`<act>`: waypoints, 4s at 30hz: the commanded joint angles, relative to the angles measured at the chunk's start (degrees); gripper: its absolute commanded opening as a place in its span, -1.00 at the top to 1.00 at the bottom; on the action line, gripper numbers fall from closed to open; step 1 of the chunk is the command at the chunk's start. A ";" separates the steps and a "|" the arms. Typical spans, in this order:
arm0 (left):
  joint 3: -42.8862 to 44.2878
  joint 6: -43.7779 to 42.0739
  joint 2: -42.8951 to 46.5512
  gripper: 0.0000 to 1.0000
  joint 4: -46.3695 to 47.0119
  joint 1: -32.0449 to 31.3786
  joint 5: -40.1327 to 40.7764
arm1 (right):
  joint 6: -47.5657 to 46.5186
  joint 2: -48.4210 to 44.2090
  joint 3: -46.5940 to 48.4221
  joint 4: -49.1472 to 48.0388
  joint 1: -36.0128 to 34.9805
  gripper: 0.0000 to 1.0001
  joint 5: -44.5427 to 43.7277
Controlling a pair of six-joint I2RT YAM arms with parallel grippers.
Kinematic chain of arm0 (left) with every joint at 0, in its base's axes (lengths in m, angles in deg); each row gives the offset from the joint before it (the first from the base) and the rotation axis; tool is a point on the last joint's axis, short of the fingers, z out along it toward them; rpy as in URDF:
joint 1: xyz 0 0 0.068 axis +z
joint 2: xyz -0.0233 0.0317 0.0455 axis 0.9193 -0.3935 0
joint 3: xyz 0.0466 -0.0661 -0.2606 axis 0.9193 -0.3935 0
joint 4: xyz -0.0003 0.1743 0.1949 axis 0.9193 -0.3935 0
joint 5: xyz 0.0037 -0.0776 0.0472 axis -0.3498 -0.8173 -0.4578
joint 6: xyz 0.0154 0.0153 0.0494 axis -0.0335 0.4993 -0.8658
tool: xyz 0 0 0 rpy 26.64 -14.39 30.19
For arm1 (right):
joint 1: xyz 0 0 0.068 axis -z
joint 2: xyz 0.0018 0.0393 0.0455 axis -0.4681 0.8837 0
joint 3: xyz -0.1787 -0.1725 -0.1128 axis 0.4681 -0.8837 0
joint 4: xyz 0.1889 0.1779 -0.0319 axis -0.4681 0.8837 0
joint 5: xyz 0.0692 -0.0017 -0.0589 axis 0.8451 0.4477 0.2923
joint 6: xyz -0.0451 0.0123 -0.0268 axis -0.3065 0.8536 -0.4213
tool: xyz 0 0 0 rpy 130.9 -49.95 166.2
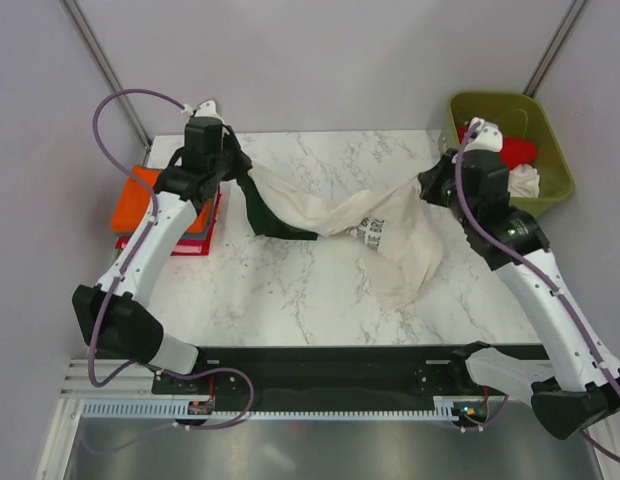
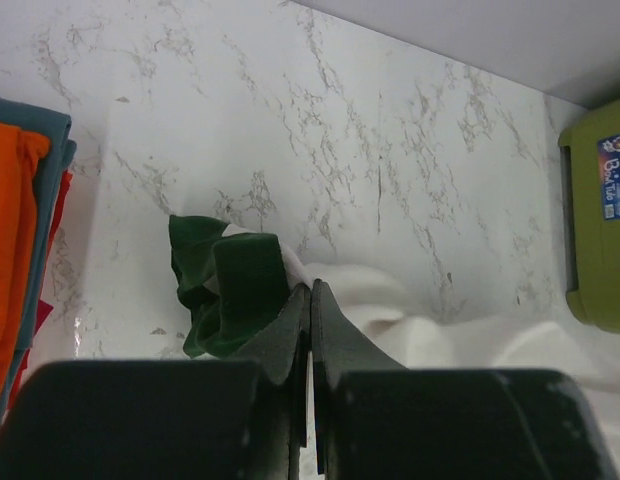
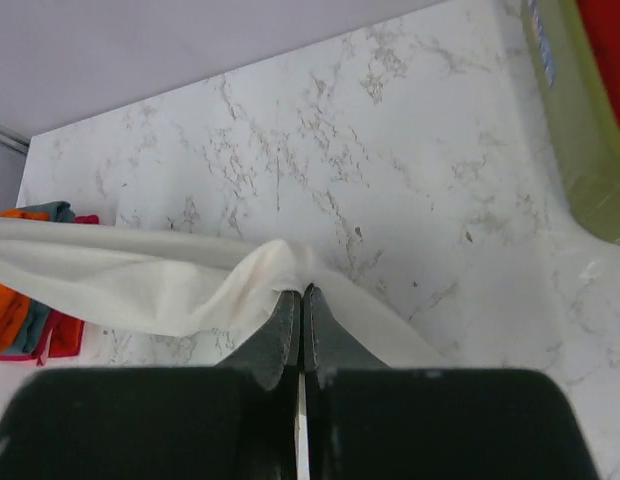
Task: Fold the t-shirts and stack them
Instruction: Flatten the tshirt out
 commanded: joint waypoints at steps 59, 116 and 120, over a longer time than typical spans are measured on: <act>-7.37 10.80 0.86 -0.99 11.30 5.59 -1.74 | 6.63 22.26 1.33 -18.94 21.75 -0.19 17.38; -56.02 15.37 44.76 -0.99 -0.74 3.66 -4.73 | 15.15 -16.98 -53.29 -12.17 26.85 0.14 13.95; -56.37 18.09 44.32 -0.96 -2.67 3.66 -0.79 | 15.24 -14.34 -53.91 -14.37 26.85 0.12 14.04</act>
